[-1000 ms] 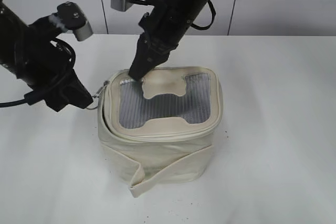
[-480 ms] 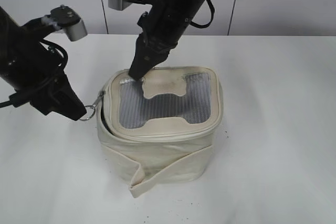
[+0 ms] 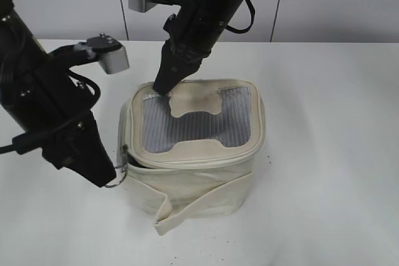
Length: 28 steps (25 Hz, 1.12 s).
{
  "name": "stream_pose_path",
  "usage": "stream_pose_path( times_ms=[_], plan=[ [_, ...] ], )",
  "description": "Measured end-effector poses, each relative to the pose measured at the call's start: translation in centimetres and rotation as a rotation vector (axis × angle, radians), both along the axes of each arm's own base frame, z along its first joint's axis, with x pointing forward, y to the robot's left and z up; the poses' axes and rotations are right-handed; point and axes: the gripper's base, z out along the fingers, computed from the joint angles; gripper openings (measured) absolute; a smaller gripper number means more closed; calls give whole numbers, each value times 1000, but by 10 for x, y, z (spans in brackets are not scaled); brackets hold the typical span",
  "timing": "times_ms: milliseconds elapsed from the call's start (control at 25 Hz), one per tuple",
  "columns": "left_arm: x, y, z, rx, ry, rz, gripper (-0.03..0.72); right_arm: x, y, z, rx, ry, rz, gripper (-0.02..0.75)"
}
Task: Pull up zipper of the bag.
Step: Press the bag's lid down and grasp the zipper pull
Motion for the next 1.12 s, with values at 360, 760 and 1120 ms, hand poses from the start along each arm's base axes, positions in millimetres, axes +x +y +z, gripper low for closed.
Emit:
stream_pose_path(
  times_ms=[360,760,1120],
  plan=[
    [-28,-39,1,-22,9,-74,-3,0,0,0,-2,5,-10,37],
    [-43,-92,-10,-170,-44,-37,-3,0,0,1,-2,7,-15,37],
    [-42,-93,-13,-155,-22,11,7,0,0,1,-7,42,-71,50]
  ],
)
